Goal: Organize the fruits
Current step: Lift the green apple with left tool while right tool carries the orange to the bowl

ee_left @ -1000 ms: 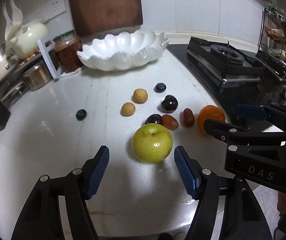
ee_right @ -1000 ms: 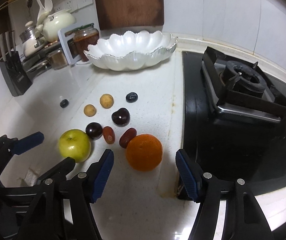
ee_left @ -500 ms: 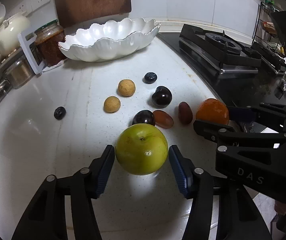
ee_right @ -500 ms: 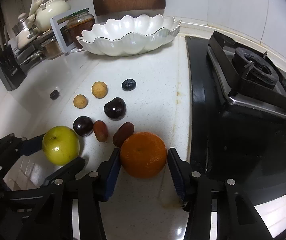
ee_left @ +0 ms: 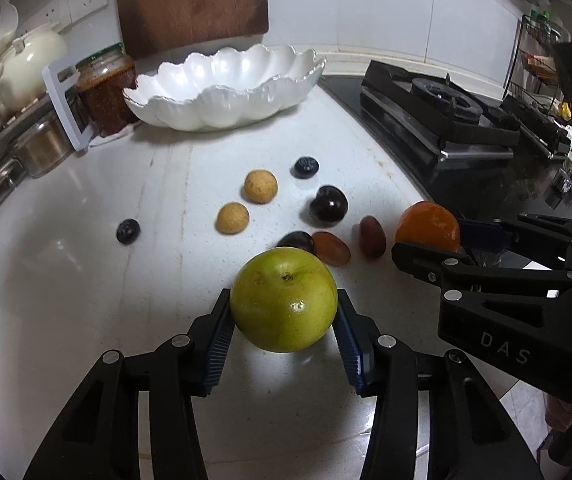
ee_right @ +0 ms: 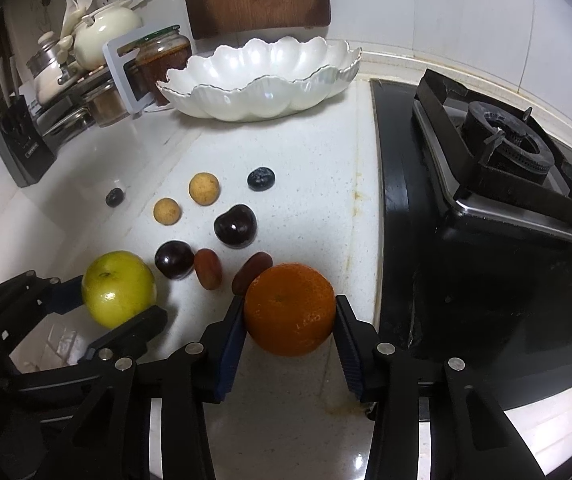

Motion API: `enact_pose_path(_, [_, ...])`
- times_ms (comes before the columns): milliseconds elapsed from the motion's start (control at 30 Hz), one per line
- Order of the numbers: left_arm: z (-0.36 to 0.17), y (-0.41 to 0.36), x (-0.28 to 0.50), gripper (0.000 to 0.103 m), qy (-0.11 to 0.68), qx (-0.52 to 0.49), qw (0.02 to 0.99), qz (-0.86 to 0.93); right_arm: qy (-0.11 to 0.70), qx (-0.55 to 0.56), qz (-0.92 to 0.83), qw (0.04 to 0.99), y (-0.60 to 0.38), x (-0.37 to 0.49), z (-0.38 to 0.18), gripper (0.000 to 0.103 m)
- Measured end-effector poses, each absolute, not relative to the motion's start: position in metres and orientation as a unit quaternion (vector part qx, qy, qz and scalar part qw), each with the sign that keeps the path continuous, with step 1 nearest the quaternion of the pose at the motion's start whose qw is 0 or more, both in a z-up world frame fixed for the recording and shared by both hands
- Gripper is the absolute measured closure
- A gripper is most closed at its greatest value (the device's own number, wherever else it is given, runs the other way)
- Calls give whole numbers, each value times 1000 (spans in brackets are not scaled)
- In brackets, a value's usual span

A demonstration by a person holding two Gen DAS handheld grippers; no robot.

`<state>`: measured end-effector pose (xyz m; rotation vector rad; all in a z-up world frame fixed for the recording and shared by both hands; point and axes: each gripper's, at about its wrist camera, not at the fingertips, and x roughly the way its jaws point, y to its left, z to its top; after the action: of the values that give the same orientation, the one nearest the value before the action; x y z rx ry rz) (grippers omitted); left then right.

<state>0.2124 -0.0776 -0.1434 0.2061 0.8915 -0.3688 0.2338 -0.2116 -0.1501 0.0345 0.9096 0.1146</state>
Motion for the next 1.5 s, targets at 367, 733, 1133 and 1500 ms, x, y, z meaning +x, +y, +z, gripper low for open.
enact_pose_path(367, [-112, -58, 222, 55, 393, 72, 901, -170, 409, 12, 43, 911, -202, 237, -123, 59])
enact_pose_path(733, [-87, -52, 237, 55, 366, 51, 915, -160, 379, 17, 32, 925, -201, 243, -99, 59])
enact_pose_path(1133, [-56, -61, 252, 55, 333, 28, 934, -123, 326, 0, 51, 944, -214, 263, -64, 59])
enact_pose_path(1500, [-30, -62, 274, 55, 304, 11, 947, -104, 289, -15, 75, 954, -217, 291, -39, 59])
